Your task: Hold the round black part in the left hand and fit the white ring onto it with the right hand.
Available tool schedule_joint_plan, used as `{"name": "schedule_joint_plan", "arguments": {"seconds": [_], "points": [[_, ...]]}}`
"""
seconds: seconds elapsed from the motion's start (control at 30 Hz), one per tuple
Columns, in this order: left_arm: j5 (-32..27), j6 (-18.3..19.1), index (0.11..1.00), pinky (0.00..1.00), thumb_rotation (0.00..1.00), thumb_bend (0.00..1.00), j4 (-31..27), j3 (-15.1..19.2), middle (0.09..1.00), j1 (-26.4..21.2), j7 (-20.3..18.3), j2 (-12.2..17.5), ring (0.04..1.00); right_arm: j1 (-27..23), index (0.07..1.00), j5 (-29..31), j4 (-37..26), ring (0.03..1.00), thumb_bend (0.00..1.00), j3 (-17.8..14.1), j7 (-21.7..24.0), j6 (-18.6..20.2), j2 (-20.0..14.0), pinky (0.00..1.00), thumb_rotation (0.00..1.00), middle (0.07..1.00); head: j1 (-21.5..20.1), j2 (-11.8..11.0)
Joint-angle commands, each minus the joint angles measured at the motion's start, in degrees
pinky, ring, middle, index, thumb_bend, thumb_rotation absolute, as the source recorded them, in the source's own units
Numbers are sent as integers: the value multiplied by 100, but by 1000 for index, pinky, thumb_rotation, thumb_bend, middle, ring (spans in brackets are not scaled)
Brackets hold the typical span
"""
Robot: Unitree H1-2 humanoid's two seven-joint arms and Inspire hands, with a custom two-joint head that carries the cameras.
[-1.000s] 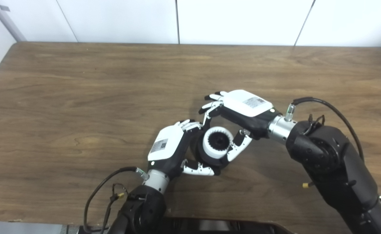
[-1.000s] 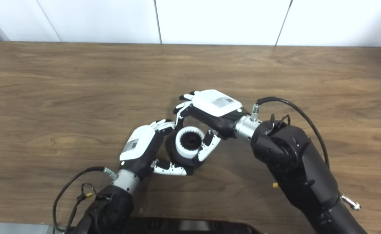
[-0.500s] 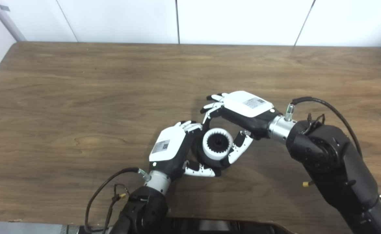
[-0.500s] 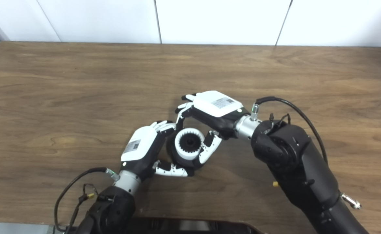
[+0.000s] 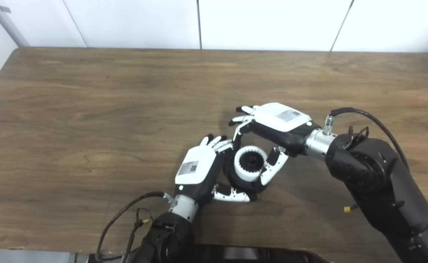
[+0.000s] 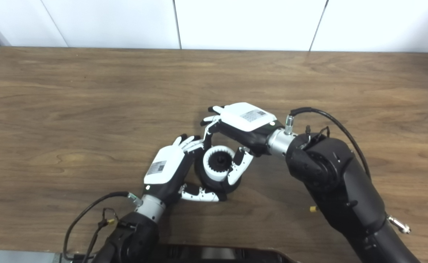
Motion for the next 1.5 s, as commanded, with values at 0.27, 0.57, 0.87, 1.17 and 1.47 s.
{"name": "schedule_joint_plan", "arguments": {"seconds": [0.27,0.57,0.87,1.17,1.47], "points": [[238,355,936,950,409,1000,14,83,937,68,-376,-148,947,-293,687,27,-161,1000,1000,-185,-53,16,-14,999,272,908,15,-15],[93,438,939,941,422,1000,-99,310,941,42,-497,-231,951,-366,695,-3,-222,1000,1000,-321,-9,143,0,1000,279,909,17,-28],[-348,914,951,930,391,1000,-676,610,966,-19,-1087,-278,984,-516,722,94,-387,1000,1000,-472,185,355,-103,1000,304,923,53,-64],[-393,1350,994,916,398,1000,-1680,1231,996,-101,-3043,-257,994,-617,733,376,-667,1000,1000,-664,520,747,-315,996,322,936,28,-126],[-850,1348,1000,799,372,1000,-2338,2144,1000,8,-3604,83,981,-460,745,651,-1023,1000,1000,-1060,568,1107,-737,971,309,943,-44,-212]]}}
